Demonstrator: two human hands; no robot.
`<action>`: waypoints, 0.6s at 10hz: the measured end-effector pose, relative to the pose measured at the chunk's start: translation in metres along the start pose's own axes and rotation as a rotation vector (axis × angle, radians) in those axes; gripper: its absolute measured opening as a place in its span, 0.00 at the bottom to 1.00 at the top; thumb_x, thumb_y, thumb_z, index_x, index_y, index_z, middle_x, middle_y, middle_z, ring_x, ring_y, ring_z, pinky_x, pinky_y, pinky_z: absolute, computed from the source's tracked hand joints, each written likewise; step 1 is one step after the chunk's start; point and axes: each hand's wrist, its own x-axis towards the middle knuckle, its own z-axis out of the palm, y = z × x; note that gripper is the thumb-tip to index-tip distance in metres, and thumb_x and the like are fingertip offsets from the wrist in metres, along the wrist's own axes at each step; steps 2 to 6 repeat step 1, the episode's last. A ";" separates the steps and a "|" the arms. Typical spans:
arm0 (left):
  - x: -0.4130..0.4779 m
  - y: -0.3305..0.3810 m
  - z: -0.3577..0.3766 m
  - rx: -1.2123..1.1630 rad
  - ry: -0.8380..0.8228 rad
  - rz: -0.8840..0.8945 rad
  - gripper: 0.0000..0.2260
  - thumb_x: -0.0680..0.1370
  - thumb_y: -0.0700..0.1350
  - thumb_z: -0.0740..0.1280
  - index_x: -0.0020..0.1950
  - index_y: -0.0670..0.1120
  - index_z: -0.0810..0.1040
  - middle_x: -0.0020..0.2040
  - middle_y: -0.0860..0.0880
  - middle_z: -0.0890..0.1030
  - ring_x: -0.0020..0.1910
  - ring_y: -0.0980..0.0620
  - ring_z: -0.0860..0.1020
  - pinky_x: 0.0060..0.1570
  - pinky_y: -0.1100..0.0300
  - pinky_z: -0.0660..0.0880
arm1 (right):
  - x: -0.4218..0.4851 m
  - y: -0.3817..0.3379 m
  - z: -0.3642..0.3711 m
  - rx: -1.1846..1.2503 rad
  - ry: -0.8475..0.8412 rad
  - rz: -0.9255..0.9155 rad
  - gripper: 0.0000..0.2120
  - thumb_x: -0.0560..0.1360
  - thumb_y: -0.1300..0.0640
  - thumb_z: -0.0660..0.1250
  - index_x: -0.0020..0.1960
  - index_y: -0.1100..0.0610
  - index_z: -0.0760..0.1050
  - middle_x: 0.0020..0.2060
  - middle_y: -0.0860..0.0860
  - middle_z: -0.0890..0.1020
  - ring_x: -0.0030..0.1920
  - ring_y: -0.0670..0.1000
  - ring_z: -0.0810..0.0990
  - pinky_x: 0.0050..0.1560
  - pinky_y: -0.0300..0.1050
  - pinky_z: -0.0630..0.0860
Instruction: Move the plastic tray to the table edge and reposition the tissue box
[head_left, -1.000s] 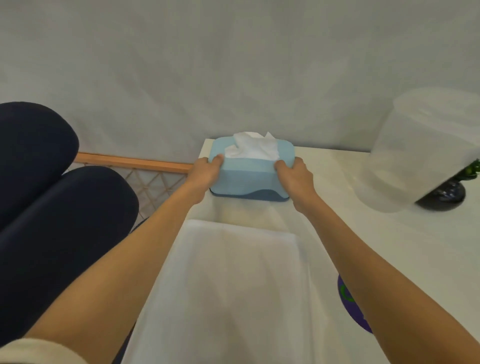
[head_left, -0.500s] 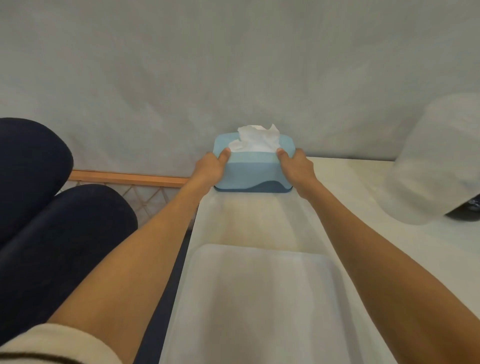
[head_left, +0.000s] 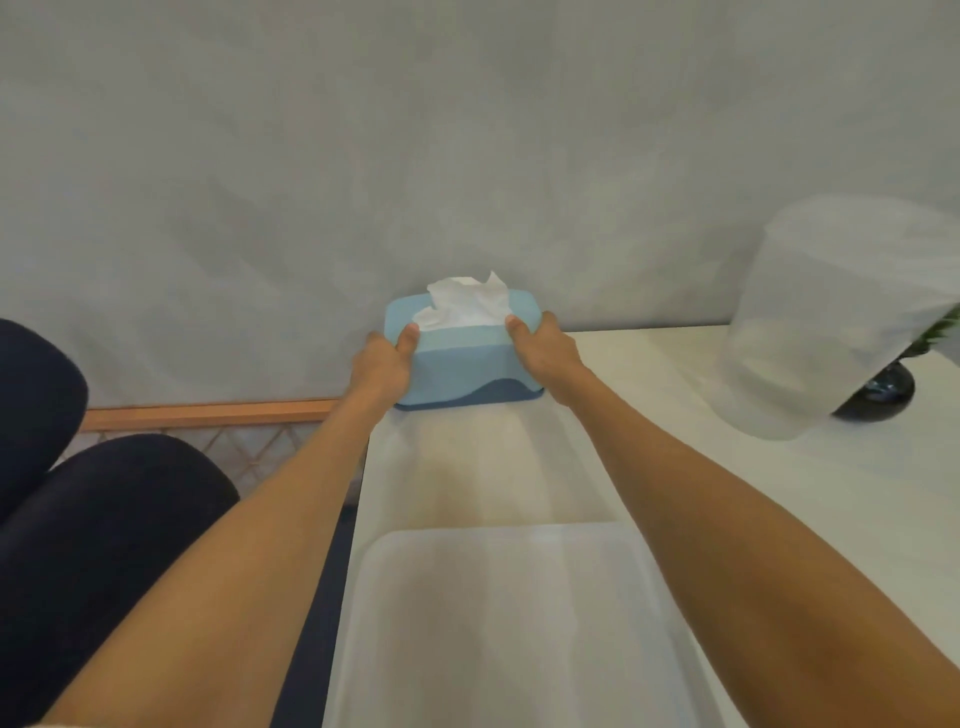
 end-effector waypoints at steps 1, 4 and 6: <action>-0.008 0.003 -0.005 0.011 0.033 0.078 0.30 0.80 0.59 0.57 0.72 0.38 0.60 0.67 0.35 0.71 0.65 0.35 0.71 0.63 0.45 0.71 | -0.010 -0.002 -0.009 -0.020 0.033 -0.051 0.33 0.79 0.42 0.55 0.77 0.56 0.48 0.71 0.61 0.68 0.68 0.63 0.70 0.65 0.55 0.69; -0.008 0.003 -0.005 0.011 0.033 0.078 0.30 0.80 0.59 0.57 0.72 0.38 0.60 0.67 0.35 0.71 0.65 0.35 0.71 0.63 0.45 0.71 | -0.010 -0.002 -0.009 -0.020 0.033 -0.051 0.33 0.79 0.42 0.55 0.77 0.56 0.48 0.71 0.61 0.68 0.68 0.63 0.70 0.65 0.55 0.69; -0.008 0.003 -0.005 0.011 0.033 0.078 0.30 0.80 0.59 0.57 0.72 0.38 0.60 0.67 0.35 0.71 0.65 0.35 0.71 0.63 0.45 0.71 | -0.010 -0.002 -0.009 -0.020 0.033 -0.051 0.33 0.79 0.42 0.55 0.77 0.56 0.48 0.71 0.61 0.68 0.68 0.63 0.70 0.65 0.55 0.69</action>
